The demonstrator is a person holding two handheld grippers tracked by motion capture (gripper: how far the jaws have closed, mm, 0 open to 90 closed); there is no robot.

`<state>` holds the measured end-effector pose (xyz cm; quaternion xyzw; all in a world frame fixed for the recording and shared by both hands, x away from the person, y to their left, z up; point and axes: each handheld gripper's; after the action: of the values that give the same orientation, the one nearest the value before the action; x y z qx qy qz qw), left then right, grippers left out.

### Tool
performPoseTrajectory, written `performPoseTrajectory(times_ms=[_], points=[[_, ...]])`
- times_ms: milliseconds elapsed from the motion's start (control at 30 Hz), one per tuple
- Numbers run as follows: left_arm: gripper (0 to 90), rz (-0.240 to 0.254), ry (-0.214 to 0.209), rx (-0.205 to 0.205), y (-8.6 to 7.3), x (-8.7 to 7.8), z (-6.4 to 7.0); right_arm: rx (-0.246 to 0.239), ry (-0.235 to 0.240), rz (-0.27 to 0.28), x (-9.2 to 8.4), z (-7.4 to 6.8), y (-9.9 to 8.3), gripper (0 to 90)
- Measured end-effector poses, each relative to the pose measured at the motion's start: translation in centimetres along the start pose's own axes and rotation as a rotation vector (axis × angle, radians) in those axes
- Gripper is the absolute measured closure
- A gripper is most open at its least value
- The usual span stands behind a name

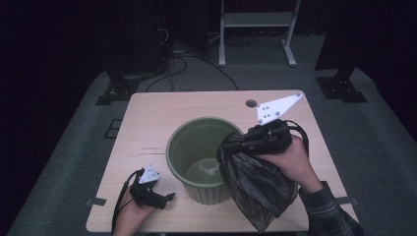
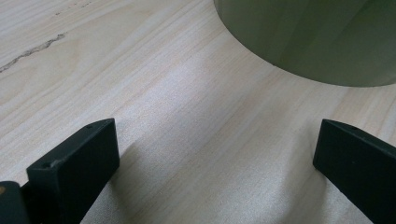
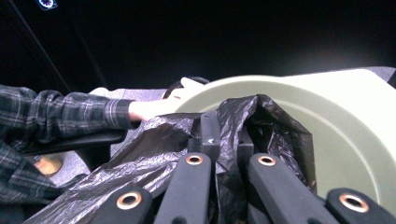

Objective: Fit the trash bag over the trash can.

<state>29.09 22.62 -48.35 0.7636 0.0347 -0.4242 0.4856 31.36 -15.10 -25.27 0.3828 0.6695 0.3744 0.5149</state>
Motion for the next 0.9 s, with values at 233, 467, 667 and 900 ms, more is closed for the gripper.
performPoseTrajectory(times_ms=[233,467,667,900], points=[[0.0,0.0,-0.001,0.003,0.0,0.0,0.0,-0.023,0.047,0.025,1.4,1.1,2.8,88.8],[0.0,0.001,-0.002,0.003,0.0,0.0,0.0,-0.058,0.064,0.032,3.1,1.8,5.8,88.8],[0.0,0.002,-0.004,0.003,0.0,0.0,0.0,-0.075,0.075,0.039,4.8,2.6,7.9,88.8],[0.0,0.002,-0.005,0.004,0.0,0.0,0.0,-0.083,0.097,0.066,6.0,3.6,10.0,88.8]])
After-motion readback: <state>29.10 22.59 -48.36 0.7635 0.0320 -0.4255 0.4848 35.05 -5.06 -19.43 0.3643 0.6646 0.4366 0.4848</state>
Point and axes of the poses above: each handheld gripper's, and its own axes: x roughly forward along the jaws, y roughly out of its top, z roughly to its right, and after that the axes turned 13 degrees about y, right-handed
